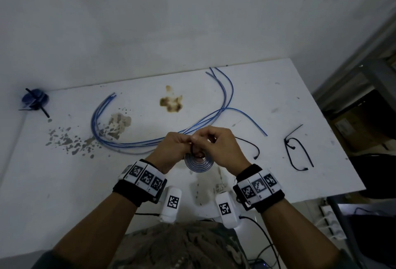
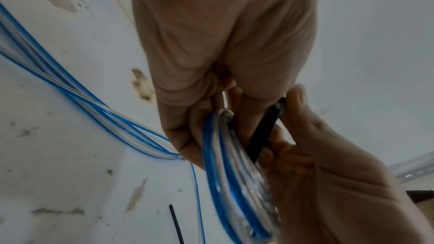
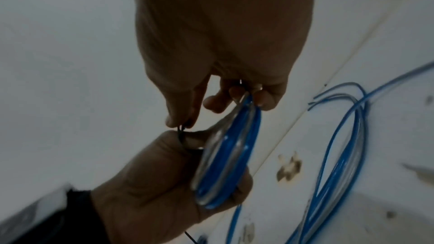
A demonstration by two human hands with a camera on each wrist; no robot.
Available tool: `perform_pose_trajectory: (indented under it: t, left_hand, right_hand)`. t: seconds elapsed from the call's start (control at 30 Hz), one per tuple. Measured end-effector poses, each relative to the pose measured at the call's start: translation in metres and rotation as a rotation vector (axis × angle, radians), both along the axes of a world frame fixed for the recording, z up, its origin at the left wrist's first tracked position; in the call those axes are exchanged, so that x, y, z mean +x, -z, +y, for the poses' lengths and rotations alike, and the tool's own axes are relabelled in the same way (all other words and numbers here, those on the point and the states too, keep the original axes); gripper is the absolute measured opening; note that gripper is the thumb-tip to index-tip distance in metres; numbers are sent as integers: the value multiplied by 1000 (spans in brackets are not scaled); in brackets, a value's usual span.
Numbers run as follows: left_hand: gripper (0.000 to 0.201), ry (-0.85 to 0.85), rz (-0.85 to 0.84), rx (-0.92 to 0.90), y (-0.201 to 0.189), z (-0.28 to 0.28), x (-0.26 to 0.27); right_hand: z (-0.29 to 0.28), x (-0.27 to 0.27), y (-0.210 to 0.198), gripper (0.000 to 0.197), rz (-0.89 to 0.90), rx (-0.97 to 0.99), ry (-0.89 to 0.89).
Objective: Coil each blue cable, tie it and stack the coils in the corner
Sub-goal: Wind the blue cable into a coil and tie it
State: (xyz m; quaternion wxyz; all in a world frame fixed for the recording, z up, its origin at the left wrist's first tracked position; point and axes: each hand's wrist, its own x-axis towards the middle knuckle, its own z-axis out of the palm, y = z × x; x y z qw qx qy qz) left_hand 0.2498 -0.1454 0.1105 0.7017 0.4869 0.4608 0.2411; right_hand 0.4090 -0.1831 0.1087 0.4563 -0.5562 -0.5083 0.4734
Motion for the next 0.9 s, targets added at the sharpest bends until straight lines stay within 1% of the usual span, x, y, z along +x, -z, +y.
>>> perform_pose_trajectory:
  t: [0.07,0.13,0.27,0.4,0.5,0.57,0.6,0.7,0.77,0.8,0.87,0.9]
  left_hand:
    - [23,-45,-39,0,1,-1,-3]
    - [28,-74,-66,20,0,0,-6]
    - [30,-54,-88,71,-1,-2,-7]
    - [27,-58,-116,93,-1,-4,-6]
    - [28,-54,-146,90,-2,-5,-8]
    - [29,-64,-160,93,-1,-5,-9]
    - [28,-76,-160,94,-1,-5,-8]
    - [20,-154,-161,76,-4,-7,-4]
    - [18,-170,-173,50,-6,-10,-1]
    - [17,-172,-185,40,-7,-10,0]
    - [17,-200,-216,6,-9,-8,-1]
    - [17,-229,-233,-17,-9,-7,-1]
  right_hand:
    - [2,3,3,7,153,-111,127]
    - [2,6,8,13,217,-201,211]
    - [2,5,10,18,295,-297,243]
    - [4,-3,6,26,562,-422,347]
    - [1,-9,3,29,711,-477,347]
    - [-2,-11,1,29,769,-476,314]
    - [-3,-12,1,29,763,-464,304]
    - [-6,-15,3,28,648,-401,360]
    - [-7,-14,3,26,581,-366,395]
    - [-8,-14,-1,23,600,-351,400]
    - [-10,-16,-8,15,735,-322,404]
    - [-12,-16,-12,17,804,-318,408]
